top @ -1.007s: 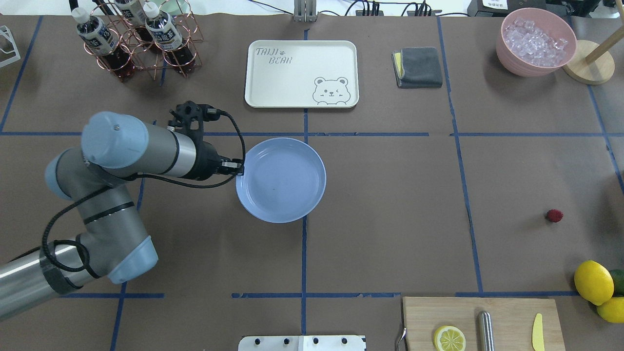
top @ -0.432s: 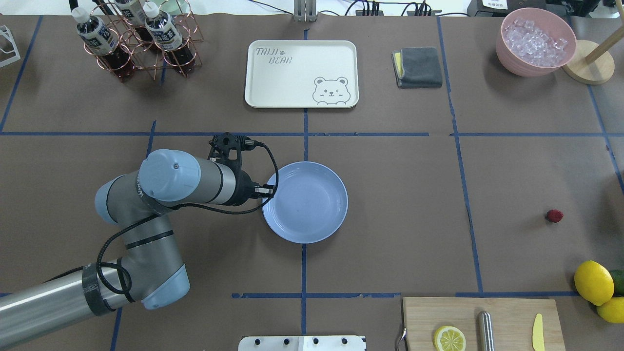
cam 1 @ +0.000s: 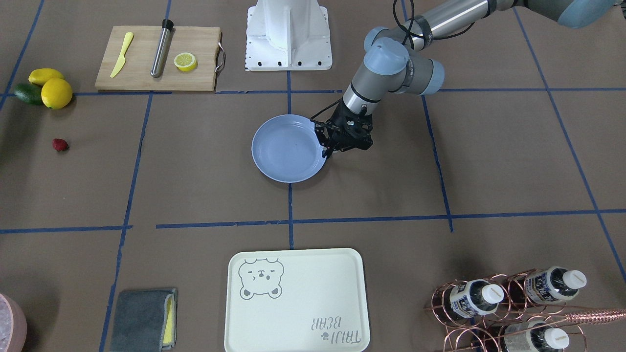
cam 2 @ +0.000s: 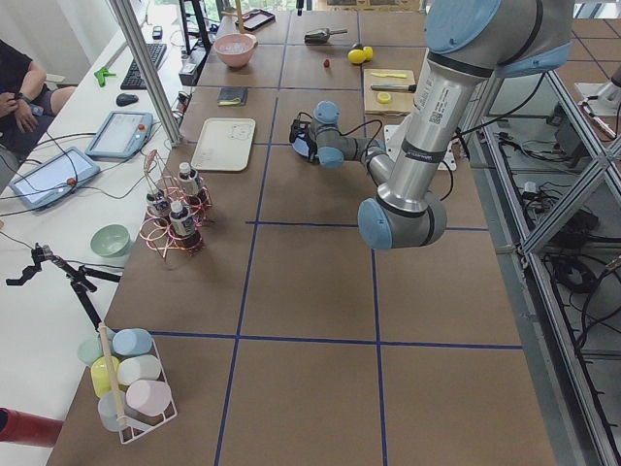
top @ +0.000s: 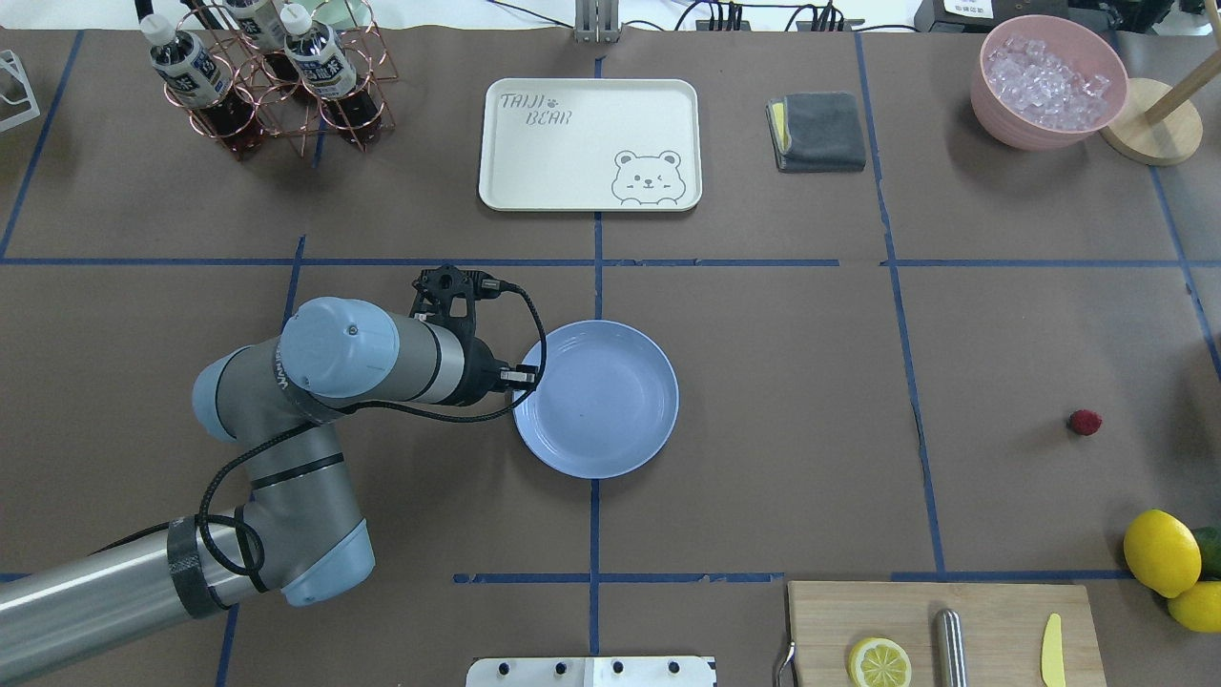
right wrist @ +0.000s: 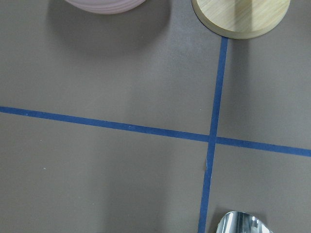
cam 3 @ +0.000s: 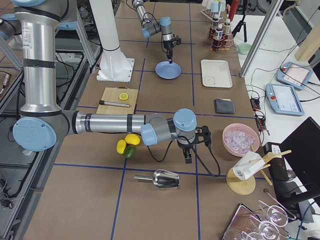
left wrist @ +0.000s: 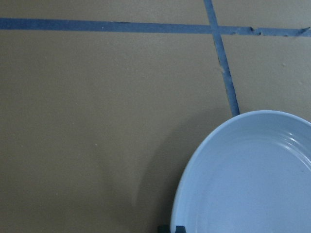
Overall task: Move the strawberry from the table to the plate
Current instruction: 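Slide the light blue plate with the left gripper toward the table center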
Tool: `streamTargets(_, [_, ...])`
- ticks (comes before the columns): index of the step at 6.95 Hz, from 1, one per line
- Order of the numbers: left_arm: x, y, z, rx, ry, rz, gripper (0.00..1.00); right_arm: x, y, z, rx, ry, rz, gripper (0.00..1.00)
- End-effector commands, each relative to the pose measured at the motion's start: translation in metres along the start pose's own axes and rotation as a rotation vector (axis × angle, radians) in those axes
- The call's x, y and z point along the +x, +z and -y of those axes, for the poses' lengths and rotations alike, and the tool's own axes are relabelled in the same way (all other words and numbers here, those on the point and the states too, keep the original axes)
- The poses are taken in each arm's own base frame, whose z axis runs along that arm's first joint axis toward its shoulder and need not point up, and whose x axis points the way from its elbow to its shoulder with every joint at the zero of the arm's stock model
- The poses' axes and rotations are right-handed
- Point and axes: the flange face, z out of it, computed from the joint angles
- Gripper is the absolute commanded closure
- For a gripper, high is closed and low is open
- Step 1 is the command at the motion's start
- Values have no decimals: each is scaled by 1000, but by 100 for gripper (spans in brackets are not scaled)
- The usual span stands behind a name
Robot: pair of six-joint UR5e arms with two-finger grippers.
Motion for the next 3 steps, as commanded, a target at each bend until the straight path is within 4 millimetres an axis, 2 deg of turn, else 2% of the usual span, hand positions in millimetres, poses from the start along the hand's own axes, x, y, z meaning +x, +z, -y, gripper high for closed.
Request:
streamTargets(1, [1, -1, 0, 1, 5, -2, 0, 0, 0, 0, 0, 0, 0, 0])
streamTargets(2, [2, -19, 7, 21, 12, -14, 0, -2, -2, 1, 5, -5, 1, 0])
streamTargets(3, [-38, -54, 44, 25, 80, 44, 0, -8, -7, 5, 16, -21, 4, 0])
